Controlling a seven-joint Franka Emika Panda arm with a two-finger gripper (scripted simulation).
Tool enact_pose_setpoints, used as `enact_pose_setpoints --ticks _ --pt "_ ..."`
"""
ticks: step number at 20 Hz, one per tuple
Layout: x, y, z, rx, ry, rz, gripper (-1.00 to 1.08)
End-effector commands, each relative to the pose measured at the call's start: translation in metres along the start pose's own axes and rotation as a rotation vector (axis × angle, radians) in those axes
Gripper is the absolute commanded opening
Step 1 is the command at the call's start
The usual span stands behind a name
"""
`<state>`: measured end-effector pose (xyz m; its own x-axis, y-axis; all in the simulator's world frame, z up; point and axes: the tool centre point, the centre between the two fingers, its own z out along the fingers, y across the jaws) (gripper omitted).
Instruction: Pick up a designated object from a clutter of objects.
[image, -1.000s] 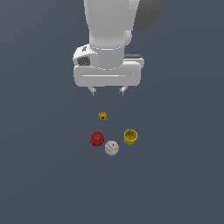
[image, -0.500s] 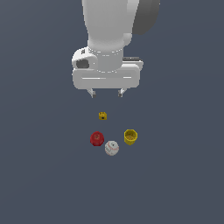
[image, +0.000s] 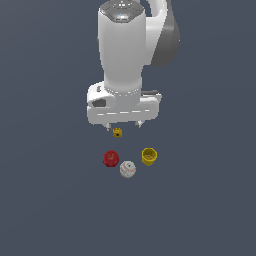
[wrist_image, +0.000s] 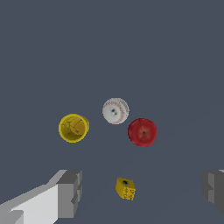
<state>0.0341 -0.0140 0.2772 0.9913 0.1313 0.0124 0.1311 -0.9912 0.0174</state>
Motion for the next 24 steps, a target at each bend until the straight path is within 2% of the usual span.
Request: enact_pose_setpoints --ticks 1,13,19,24 --pt "0.010 -0.001 0.022 0.001 -0.002 -0.031 1.00" --pt "0.044 -0.006 0.137 0.013 -0.009 -0.179 1.00" --pt "0.049 -0.008 0.169 0.017 -0.010 -0.217 1.00" --pt "0.050 -0.009 0.180 0.019 -0.010 -0.230 1.00"
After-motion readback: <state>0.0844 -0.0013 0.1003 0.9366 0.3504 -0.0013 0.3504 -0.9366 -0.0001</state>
